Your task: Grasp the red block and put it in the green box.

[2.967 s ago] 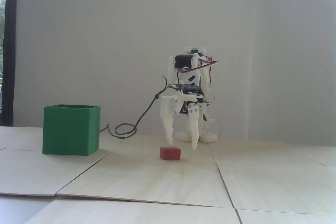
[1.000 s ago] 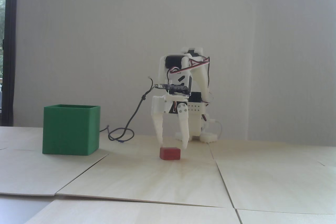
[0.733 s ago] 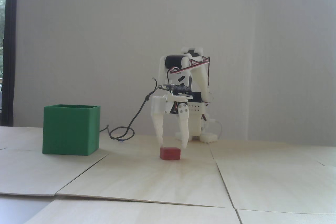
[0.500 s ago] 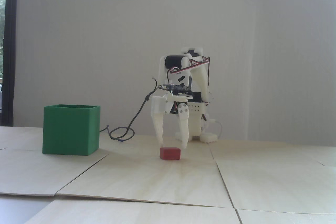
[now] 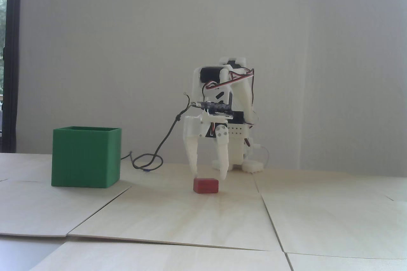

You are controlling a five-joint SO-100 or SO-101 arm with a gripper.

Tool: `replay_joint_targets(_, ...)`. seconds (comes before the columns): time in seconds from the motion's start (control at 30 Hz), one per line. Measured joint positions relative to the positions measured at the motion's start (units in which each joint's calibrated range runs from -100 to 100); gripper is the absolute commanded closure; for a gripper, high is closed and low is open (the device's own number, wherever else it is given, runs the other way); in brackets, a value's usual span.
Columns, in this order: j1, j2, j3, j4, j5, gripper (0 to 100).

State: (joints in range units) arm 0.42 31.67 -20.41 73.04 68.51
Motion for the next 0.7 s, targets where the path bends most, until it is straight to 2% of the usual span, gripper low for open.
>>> replay_joint_targets(0.5, 0.0, 0.0, 0.0, 1.8, 0.0, 78)
replay_joint_targets(0.63, 0.0, 0.0, 0.0, 1.8, 0.0, 70)
replay_joint_targets(0.7, 0.0, 0.0, 0.0, 1.8, 0.0, 70)
